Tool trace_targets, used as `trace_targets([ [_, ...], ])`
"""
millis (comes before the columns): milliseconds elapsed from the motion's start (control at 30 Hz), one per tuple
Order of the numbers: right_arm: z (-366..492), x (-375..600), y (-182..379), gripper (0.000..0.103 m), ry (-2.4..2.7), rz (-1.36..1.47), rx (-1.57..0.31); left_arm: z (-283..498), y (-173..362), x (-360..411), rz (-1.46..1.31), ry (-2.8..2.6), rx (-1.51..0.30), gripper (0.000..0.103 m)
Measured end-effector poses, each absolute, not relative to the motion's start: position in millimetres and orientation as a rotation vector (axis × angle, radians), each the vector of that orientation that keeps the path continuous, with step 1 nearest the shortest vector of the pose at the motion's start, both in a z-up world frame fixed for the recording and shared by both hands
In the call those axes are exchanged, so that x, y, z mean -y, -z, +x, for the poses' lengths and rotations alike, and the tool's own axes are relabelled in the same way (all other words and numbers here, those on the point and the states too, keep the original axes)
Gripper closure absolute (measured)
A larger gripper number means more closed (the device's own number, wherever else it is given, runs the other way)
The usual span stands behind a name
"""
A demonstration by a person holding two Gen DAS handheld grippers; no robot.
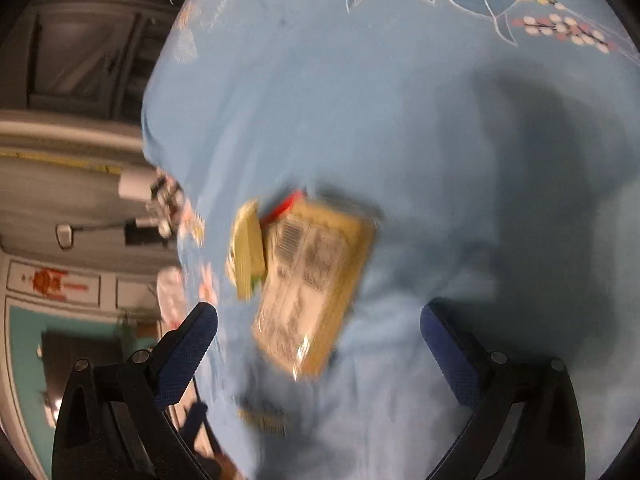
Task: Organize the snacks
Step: 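Grasp the yellow cracker pack with the right gripper while the left gripper grasps it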
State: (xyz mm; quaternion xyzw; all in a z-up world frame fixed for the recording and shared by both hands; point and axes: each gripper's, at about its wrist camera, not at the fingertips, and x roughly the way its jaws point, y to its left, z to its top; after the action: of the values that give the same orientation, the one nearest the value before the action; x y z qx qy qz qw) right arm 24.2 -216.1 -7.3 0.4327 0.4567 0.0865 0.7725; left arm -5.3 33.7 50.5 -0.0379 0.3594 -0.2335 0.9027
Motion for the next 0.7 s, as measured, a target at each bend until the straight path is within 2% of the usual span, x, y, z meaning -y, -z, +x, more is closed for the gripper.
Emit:
trace_targets([
  [200,35,213,6,0.0,-0.231,0.955,-0.986,37,-23,-15,-0.423,0.793,-0.972,0.0],
  [300,34,219,9,0.002,-0.266,0.999,-0.973,53,-6,-3,-0.494,0.803,-1.049,0.001],
  [433,37,222,13,0.01,-0.313,1.008,-0.984,63,-2,-2,-0.552,0.794,-1.023,0.001],
  [533,45,218,17,0.022,-0.328,1.003,-0.989,67,0,-5,-0.603,0.783,-1.013,0.003],
  [567,45,219,17,0.025,-0.327,1.004,-0.985,66,-1,-5,-0.601,0.775,-1.008,0.006],
  [600,46,220,18,0.032,-0.332,1.006,-0.981,67,-1,-5,-0.597,0.761,-1.004,0.009],
  [633,47,219,20,0.042,-0.33,1.002,-0.984,68,-1,-5,-0.59,0.738,-1.0,0.018],
  [667,48,218,22,0.047,-0.326,0.998,-0.985,68,0,-7,-0.59,0.712,-0.989,0.03],
  [700,48,221,25,0.056,-0.326,1.0,-0.985,70,1,-9,-0.589,0.695,-0.984,0.034],
])
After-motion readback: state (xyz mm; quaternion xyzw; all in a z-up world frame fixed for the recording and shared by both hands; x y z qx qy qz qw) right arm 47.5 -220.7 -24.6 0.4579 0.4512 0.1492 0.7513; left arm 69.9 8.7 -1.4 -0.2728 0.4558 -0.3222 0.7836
